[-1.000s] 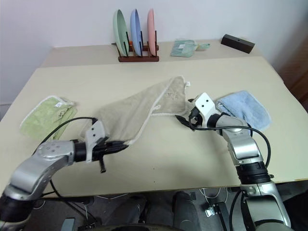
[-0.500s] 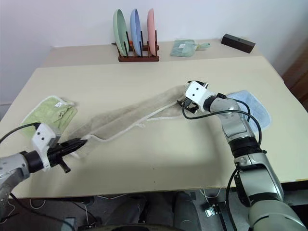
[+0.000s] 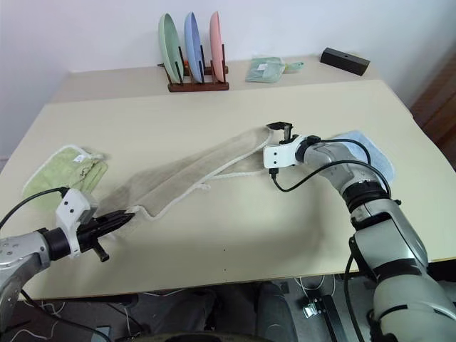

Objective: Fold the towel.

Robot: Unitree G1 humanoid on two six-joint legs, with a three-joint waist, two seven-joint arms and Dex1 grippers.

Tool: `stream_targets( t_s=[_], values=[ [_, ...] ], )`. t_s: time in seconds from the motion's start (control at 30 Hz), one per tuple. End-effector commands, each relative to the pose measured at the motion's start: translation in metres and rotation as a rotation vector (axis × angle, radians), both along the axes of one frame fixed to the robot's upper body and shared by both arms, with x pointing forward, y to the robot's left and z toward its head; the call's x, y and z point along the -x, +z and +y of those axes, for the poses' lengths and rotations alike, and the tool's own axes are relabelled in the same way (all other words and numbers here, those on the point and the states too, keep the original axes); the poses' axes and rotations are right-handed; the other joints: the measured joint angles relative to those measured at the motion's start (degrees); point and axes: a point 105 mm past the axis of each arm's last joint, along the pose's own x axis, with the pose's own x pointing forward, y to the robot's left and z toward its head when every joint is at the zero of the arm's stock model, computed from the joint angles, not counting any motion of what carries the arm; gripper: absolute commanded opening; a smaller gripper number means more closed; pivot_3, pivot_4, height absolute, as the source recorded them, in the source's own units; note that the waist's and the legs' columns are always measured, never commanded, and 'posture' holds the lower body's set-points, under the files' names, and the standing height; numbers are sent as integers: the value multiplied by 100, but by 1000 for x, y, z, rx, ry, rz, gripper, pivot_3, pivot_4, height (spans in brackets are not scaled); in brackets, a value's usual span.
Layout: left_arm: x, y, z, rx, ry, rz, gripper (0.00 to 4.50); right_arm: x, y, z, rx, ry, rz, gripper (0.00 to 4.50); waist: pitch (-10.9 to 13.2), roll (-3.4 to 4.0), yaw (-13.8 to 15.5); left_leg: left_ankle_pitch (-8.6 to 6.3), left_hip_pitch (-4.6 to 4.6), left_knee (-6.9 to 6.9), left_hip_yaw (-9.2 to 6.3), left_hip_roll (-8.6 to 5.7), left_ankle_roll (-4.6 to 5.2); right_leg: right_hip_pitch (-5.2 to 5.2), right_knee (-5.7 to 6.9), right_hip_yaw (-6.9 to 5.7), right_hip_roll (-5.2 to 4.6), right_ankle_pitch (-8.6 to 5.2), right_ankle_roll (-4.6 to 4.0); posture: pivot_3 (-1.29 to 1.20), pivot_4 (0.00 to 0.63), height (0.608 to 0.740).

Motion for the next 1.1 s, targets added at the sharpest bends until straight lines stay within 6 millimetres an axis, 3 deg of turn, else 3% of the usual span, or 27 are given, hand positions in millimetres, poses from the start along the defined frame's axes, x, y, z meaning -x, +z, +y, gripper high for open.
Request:
stream_targets(
  t_s=[0.03, 0.13, 0.37, 0.4, 0.47, 0.57, 0.73, 0.77, 1.1],
  values=[
    [0, 3, -4, -1, -16, -20, 66, -11, 14, 6, 62, 10, -100, 4500, 0, 0, -39, 1, 0, -6, 6, 4, -1, -6, 0, 6, 4, 0, -1, 0, 150, 740],
    [1, 2, -7, 2, -22, -13, 0, -13, 14, 13, 76, 34, -123, 3672, 0, 0, -124, 1, 1, -15, 11, 10, -2, -10, -1, 13, 9, 1, -3, 0, 150, 740],
    [5, -3, -10, 10, -19, -2, 0, -10, 7, 27, 116, 108, -138, 261, 0, 0, -139, 1, 2, -19, 20, 11, -2, -16, -1, 26, 16, 1, -3, 0, 150, 740],
    [5, -4, -10, 9, -18, -1, 0, -10, 7, 27, 113, 110, -136, 49, 0, 0, -138, 1, 3, -19, 20, 11, -2, -16, -1, 27, 16, 1, -3, 0, 150, 740],
    [6, -5, -10, 7, -17, 0, 0, -10, 7, 28, 110, 110, -134, 49, 0, 0, -130, 1, 3, -19, 22, 11, -2, -15, -1, 29, 17, 1, -3, 0, 150, 740],
    [6, -5, -12, 11, -16, 1, 0, -10, 6, 27, 51, 91, -85, 938, 0, 0, -132, 1, 4, -19, 24, 10, -2, -15, -1, 32, 17, 1, -3, 0, 150, 740],
    [6, -7, -17, 21, -29, 3, 0, -11, 11, 27, 107, 113, -189, 3386, 0, 0, -136, 1, 5, -19, 26, 11, -2, -17, 1, 44, 19, 1, -3, 0, 150, 740],
    [5, -7, -18, 22, -33, 2, 0, -11, 10, 27, 114, 111, -186, 3681, 0, 0, -133, 1, 6, -19, 26, 11, -2, -17, 1, 44, 20, 1, -3, 0, 150, 740],
    [1, -10, -16, 23, -45, -8, 0, -17, 12, 39, 114, 100, -222, 3681, 0, 0, -148, 1, 8, -20, 33, 13, -2, -19, 2, 53, 34, 2, -4, 0, 150, 740]
  ],
)
